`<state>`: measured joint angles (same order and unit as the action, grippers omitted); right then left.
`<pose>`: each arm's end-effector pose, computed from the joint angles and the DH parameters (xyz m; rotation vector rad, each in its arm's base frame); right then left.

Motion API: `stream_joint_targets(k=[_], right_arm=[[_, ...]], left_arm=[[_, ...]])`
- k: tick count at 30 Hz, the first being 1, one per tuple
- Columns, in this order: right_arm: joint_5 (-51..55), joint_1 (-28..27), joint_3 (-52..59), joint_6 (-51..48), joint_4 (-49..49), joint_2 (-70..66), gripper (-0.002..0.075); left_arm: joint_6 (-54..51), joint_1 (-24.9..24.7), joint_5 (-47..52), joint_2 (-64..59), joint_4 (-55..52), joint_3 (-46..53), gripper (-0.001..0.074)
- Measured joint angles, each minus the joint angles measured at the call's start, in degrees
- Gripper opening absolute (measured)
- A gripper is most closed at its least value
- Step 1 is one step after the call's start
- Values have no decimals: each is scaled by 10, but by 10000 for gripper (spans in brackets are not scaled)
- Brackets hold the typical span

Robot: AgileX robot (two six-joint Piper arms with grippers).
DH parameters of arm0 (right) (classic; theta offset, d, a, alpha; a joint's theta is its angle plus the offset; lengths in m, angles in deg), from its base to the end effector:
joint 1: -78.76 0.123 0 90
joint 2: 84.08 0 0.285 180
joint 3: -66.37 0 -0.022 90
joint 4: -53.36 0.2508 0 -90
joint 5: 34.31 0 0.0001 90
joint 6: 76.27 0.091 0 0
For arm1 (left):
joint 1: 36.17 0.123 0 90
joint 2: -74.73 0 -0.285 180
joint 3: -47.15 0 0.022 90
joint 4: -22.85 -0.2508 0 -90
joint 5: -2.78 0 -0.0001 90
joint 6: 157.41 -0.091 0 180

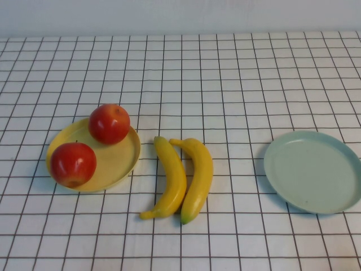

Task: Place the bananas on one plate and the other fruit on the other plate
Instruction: Put another type of fruit in the right plate

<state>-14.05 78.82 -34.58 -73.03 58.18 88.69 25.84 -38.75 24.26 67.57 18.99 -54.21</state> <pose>0.0533 0.0027 0.1712 0.1048 1.8570 0.1218 0.0526 -0.0001 0.1718 0.0307 1.8713 -0.0039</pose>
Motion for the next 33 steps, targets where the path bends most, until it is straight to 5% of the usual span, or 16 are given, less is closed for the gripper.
stream_joint_targets(k=[8, 17, 28, 33], right_arm=[[-115, 0, -75, -52, 7, 0, -17], [182, 0, -347, -131, 83, -54, -17], [267, 0, -371, -138, 160, -169, -17], [389, 0, -468, -140, 187, -292, -17]], left_arm=[[1, 0, 0, 0, 1, 0, -3], [1, 0, 0, 0, 1, 0, -3], [1, 0, 0, 0, 1, 0, -3], [1, 0, 0, 0, 1, 0, -3]])
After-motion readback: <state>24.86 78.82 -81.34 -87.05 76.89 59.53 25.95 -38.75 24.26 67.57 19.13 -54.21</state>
